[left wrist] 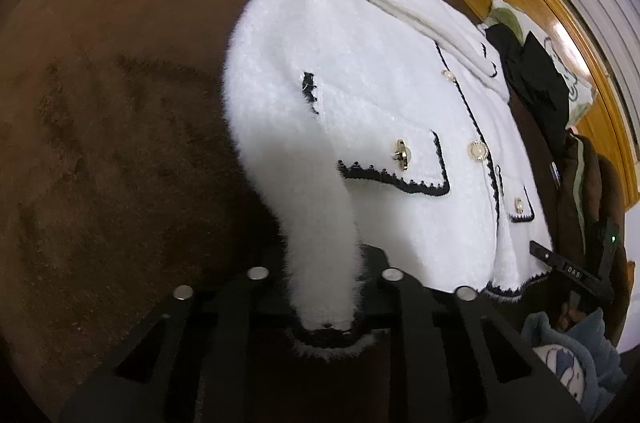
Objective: Fold large clothes
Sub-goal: 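Grasp the cardigan hem with both tools and lift it, then carry the hem with both tools over the collar and lay it down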
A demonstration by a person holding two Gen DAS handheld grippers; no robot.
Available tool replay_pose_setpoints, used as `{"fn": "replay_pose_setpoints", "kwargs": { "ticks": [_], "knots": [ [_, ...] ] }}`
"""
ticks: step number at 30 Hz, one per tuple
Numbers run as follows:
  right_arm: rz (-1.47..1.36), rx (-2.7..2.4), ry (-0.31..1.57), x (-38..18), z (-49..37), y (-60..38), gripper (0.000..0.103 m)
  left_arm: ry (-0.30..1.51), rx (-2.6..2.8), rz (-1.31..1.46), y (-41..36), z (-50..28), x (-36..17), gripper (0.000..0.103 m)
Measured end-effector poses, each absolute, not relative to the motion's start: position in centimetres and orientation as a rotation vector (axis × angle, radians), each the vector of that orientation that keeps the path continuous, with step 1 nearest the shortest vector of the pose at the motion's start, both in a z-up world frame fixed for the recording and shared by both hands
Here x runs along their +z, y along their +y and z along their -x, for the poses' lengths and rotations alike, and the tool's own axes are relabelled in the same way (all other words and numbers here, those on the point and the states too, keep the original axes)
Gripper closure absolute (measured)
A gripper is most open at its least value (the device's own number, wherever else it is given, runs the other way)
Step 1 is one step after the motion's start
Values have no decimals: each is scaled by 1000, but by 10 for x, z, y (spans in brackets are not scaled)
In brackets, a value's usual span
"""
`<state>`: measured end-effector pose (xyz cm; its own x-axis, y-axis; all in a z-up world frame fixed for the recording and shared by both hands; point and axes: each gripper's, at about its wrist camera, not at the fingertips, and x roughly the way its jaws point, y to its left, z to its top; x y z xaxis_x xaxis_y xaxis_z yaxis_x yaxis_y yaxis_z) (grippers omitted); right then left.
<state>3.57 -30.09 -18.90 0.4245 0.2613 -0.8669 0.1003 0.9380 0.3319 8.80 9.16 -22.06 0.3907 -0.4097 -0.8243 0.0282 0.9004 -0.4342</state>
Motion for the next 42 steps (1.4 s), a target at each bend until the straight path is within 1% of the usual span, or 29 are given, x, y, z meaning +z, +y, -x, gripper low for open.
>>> {"fn": "replay_pose_setpoints", "kwargs": {
  "ticks": [1, 5, 8, 15, 22, 27, 34, 42],
  "knots": [
    [-351, 104, 1137, -188, -36, -300, 85, 1141, -281, 377, 90, -89, -220, 83],
    [-301, 105, 1121, -177, -37, -291, 91, 1131, -262, 352, 84, -90, -215, 85],
    [-272, 116, 1088, -161, -33, -285, 91, 1113, -257, 296, 80, -87, -203, 85],
    [-218, 164, 1053, -130, -28, -279, 92, 1085, -282, 262, 82, -81, -175, 86],
    [-255, 202, 1042, -108, -16, -275, 93, 1061, -305, 256, 84, -69, -154, 86],
    [-268, 245, 1053, -97, -3, -268, 93, 1066, -304, 265, 92, -51, -143, 86],
    [-286, 279, 1034, -66, 18, -267, 93, 1070, -303, 244, 101, -13, -117, 86],
    [-273, 277, 1007, -57, 21, -268, 93, 1058, -284, 264, 103, -6, -115, 86]
  ]
}}
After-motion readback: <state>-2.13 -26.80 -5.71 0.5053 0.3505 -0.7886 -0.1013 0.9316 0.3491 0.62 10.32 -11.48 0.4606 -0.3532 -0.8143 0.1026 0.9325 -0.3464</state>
